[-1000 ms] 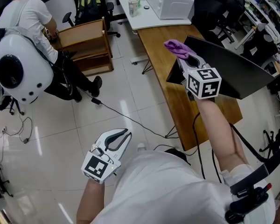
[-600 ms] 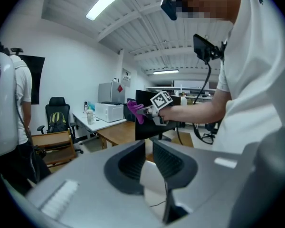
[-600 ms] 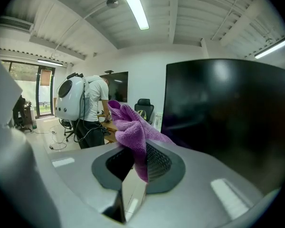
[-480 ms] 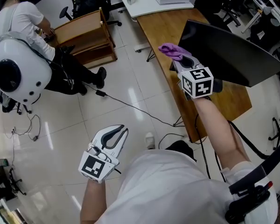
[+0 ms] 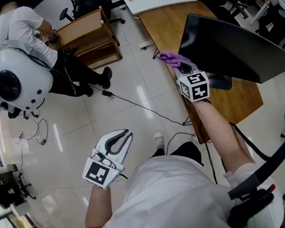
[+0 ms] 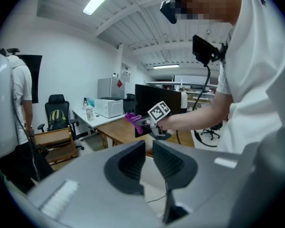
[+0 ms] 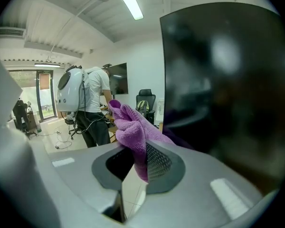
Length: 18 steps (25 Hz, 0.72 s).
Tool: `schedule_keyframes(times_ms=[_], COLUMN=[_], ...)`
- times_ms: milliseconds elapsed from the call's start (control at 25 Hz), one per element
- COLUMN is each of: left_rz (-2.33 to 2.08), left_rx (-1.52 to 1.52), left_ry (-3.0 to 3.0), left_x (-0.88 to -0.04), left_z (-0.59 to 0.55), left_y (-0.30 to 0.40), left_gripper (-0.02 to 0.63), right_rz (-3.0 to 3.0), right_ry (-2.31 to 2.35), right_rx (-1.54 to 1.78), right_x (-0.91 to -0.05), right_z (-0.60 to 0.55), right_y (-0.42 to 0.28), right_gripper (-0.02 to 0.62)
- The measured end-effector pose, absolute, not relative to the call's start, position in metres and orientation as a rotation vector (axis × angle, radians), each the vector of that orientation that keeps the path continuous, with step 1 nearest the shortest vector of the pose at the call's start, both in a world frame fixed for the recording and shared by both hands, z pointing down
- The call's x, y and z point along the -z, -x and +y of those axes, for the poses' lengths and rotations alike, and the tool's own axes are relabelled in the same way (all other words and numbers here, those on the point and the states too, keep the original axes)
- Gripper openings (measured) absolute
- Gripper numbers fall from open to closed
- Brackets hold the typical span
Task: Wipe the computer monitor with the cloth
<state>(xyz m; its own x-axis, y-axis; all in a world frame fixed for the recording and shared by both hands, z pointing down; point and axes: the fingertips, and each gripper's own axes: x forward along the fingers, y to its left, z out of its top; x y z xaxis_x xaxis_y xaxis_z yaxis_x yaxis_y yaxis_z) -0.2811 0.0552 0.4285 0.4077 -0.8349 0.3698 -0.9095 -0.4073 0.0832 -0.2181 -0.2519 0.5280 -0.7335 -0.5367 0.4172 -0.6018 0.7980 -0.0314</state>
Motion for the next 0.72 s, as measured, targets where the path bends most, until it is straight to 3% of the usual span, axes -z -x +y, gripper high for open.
schedule_keyframes(times_ms=[720], left_rz=[-1.401], left_rx=[-0.461], left_ry=[-2.4], left_x=[-0.443], left_z=[0.047], left_y=[0.257], left_gripper=[0.069], right_rz=[-2.512], right_ry=[-0.801], right_rx=[-0.369], right_x=[-0.633], right_z=[-0.244], right_y=[0.207], right_gripper=[0.048])
